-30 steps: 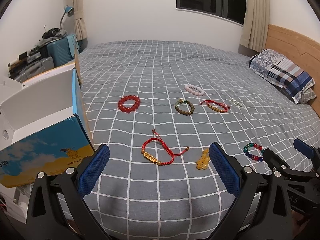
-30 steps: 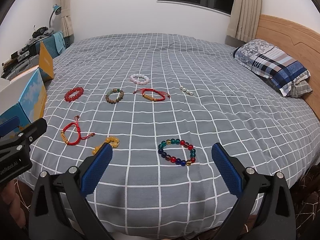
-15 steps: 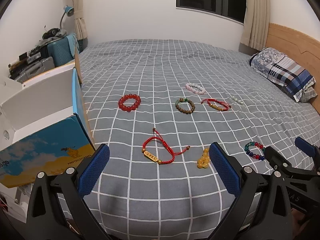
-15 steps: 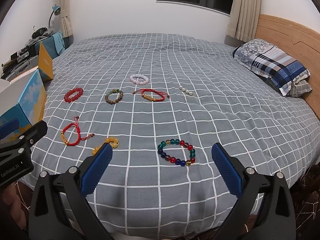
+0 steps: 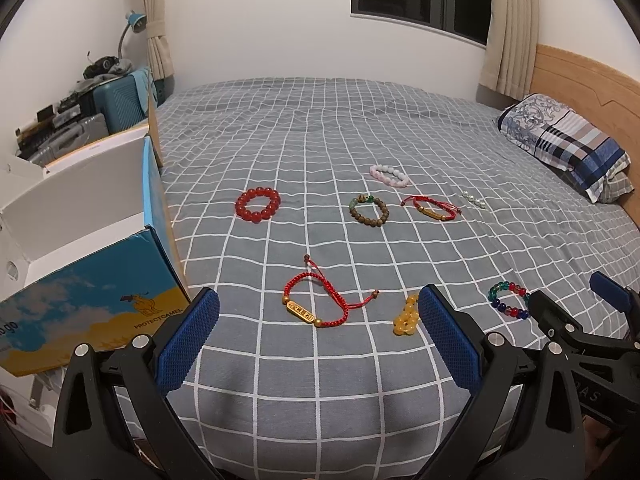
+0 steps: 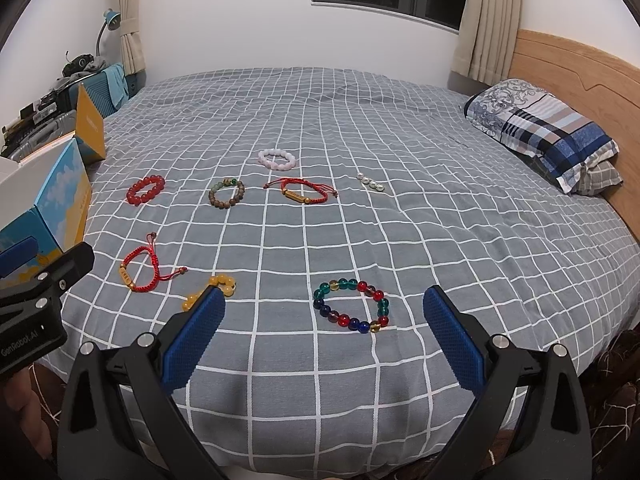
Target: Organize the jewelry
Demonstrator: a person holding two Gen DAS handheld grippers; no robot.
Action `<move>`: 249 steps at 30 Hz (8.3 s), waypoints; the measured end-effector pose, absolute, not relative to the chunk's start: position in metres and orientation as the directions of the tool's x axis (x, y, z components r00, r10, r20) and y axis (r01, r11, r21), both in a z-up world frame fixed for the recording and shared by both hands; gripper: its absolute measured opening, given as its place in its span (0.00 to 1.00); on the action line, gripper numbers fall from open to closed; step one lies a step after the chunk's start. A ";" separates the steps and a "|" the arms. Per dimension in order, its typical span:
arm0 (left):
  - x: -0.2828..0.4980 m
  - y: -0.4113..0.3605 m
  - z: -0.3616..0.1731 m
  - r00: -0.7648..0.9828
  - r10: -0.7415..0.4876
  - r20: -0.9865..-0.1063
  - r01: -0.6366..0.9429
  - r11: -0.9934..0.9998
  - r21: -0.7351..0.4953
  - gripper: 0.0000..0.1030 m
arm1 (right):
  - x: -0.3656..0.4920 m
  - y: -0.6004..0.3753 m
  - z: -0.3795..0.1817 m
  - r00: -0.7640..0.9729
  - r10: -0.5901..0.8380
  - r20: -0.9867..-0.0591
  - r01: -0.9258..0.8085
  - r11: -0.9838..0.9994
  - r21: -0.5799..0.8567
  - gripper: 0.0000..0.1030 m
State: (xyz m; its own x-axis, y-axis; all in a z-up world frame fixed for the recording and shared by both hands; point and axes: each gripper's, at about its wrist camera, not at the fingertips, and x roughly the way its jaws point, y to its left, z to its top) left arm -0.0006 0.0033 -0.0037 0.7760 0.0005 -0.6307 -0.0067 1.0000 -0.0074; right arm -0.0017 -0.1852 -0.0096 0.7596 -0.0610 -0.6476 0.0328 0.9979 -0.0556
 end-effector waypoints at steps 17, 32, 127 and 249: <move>-0.001 0.001 -0.002 0.775 -0.002 -0.632 -0.002 1.000 -0.005 0.94 | -0.002 -0.185 -0.009 0.761 -0.059 -0.646 0.030 0.998 -0.057 0.93; 0.024 0.003 -0.020 0.753 -0.013 -0.658 -0.009 0.999 -0.030 0.94 | 0.022 -0.191 -0.035 0.740 -0.085 -0.668 0.048 0.996 -0.074 0.93; 0.098 0.018 -0.018 0.639 -0.029 -0.768 -0.011 0.999 -0.048 0.08 | 0.079 -0.238 -0.019 0.681 0.001 -0.732 0.079 0.994 0.075 0.08; 0.083 0.247 0.099 0.620 0.264 -0.738 -0.400 0.916 -0.008 0.94 | 0.135 0.032 0.128 0.692 0.264 -0.671 -0.393 0.919 -0.043 0.93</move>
State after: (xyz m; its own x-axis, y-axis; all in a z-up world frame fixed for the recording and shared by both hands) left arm 0.0830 0.2473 0.0994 0.6205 0.2641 -0.7384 -0.4000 0.9165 -0.0084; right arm 0.1351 0.0320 0.1280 0.6922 0.2644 -0.6715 -0.3930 0.9185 -0.0434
